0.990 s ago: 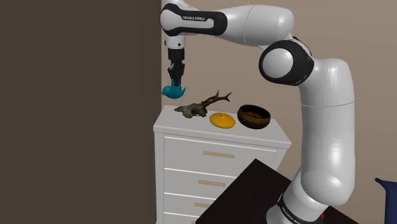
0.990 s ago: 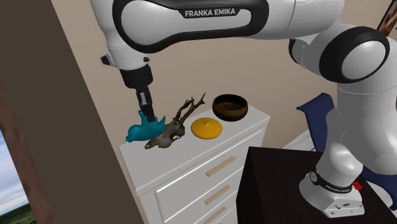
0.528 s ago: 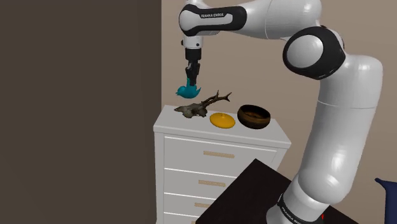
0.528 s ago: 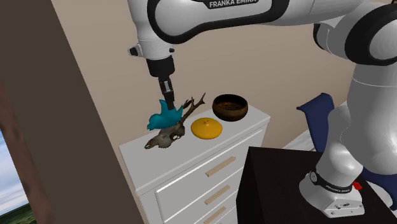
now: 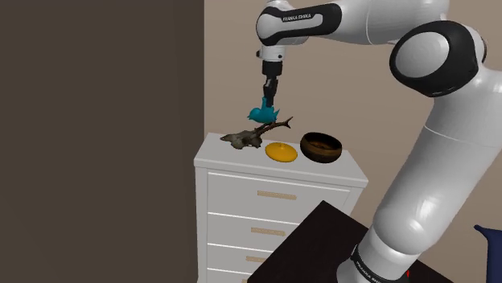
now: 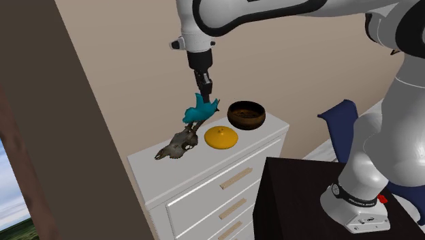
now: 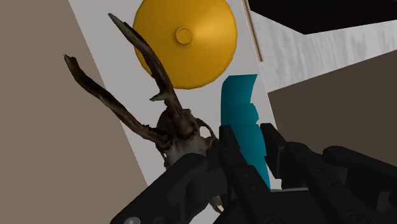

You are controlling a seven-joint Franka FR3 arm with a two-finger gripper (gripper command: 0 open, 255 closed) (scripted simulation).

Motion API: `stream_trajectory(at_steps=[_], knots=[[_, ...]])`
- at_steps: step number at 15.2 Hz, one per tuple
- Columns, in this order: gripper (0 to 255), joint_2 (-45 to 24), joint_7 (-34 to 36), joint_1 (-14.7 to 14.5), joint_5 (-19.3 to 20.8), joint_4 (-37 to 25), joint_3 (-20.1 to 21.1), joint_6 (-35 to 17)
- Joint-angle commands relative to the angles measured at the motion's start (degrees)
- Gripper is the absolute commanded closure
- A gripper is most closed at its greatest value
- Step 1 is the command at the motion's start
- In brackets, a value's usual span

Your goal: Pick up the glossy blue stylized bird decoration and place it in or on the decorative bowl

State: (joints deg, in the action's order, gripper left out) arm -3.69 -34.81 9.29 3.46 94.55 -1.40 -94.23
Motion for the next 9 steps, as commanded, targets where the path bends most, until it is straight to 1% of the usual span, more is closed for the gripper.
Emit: stream_trajectory(at_steps=[1,9], knots=[[255,2.4,-2.1,1.1,0.2,3.0,-1.0,-0.8],[255,8.8,-11.8,5.9,1.5,9.5,-6.1,-1.6]])
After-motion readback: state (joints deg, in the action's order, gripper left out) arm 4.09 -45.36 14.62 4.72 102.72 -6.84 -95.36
